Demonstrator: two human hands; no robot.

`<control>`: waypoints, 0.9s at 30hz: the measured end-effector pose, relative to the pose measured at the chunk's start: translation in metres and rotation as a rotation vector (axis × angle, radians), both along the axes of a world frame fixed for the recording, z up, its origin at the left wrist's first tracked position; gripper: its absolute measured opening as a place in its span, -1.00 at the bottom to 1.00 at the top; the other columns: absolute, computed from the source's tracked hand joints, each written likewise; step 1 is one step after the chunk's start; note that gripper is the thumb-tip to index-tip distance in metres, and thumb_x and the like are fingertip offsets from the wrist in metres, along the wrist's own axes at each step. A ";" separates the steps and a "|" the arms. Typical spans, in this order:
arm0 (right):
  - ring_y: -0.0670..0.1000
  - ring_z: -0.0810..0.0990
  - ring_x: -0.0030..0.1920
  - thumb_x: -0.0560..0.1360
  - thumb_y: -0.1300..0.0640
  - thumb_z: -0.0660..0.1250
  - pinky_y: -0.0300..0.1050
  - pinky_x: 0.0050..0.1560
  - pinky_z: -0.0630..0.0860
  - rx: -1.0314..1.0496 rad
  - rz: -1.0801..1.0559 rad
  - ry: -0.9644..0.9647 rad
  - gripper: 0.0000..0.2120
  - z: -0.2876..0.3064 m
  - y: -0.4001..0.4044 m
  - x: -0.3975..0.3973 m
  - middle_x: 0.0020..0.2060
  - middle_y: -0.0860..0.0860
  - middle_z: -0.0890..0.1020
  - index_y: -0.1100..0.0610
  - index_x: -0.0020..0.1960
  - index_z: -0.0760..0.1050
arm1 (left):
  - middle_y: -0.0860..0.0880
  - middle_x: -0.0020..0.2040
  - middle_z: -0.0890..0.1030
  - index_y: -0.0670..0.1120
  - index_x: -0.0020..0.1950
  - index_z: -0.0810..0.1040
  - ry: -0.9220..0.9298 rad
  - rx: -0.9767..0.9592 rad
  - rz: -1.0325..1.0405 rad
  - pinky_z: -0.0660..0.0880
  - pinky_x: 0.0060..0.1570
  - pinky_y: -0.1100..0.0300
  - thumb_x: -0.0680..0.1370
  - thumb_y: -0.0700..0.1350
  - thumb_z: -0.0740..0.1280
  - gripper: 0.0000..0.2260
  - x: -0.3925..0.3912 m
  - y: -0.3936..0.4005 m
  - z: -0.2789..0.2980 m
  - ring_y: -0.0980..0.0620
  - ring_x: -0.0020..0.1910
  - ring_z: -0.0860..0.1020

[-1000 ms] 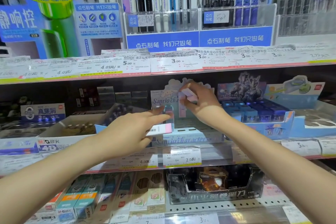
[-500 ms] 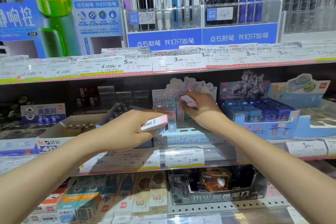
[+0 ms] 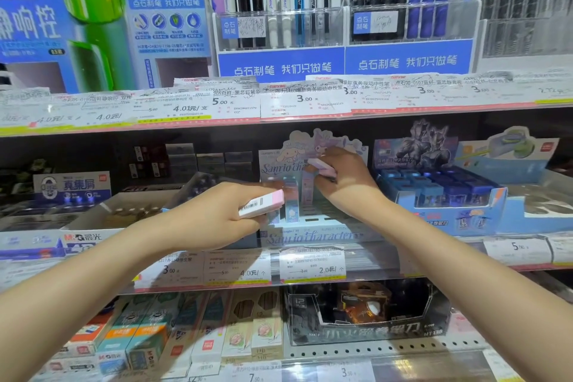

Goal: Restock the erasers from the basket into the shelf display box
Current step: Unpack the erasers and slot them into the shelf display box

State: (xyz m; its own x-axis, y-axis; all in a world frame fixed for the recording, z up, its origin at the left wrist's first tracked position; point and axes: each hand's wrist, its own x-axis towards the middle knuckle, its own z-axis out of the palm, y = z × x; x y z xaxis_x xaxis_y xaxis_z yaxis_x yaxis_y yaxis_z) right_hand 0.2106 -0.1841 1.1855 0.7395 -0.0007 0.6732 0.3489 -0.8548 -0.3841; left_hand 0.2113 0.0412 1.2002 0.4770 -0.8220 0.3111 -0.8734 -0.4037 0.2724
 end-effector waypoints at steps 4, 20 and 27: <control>0.16 0.51 -0.13 0.42 0.29 0.19 -0.01 -0.18 0.43 0.028 -0.007 -0.016 -0.58 0.001 -0.001 0.000 -0.30 0.07 0.47 -0.03 -0.48 0.12 | 0.10 -0.29 0.52 -0.13 0.06 0.53 0.015 0.014 0.000 0.28 -0.34 0.40 0.54 -0.24 0.23 -0.85 0.000 0.001 0.003 0.23 -0.37 0.38; -0.06 0.48 -0.32 0.41 0.31 0.21 -0.21 -0.32 0.40 0.461 0.271 0.391 -0.72 0.014 0.008 -0.027 -0.23 0.00 0.51 0.13 0.10 0.44 | 0.05 -0.23 0.58 -0.09 -0.02 0.54 -0.099 -0.131 0.105 0.40 -0.29 0.22 0.53 -0.20 0.26 -0.91 -0.011 -0.005 0.001 0.17 -0.32 0.45; -0.09 0.25 -0.52 0.26 0.28 0.11 -0.28 -0.52 0.17 0.837 0.849 0.880 -0.82 0.008 0.009 -0.067 -0.28 0.04 0.45 0.18 -0.13 0.32 | -0.02 -0.28 0.57 -0.13 -0.10 0.54 -0.073 -0.351 0.082 0.38 -0.28 0.15 0.49 -0.02 0.22 -0.80 -0.033 -0.013 -0.001 0.10 -0.34 0.46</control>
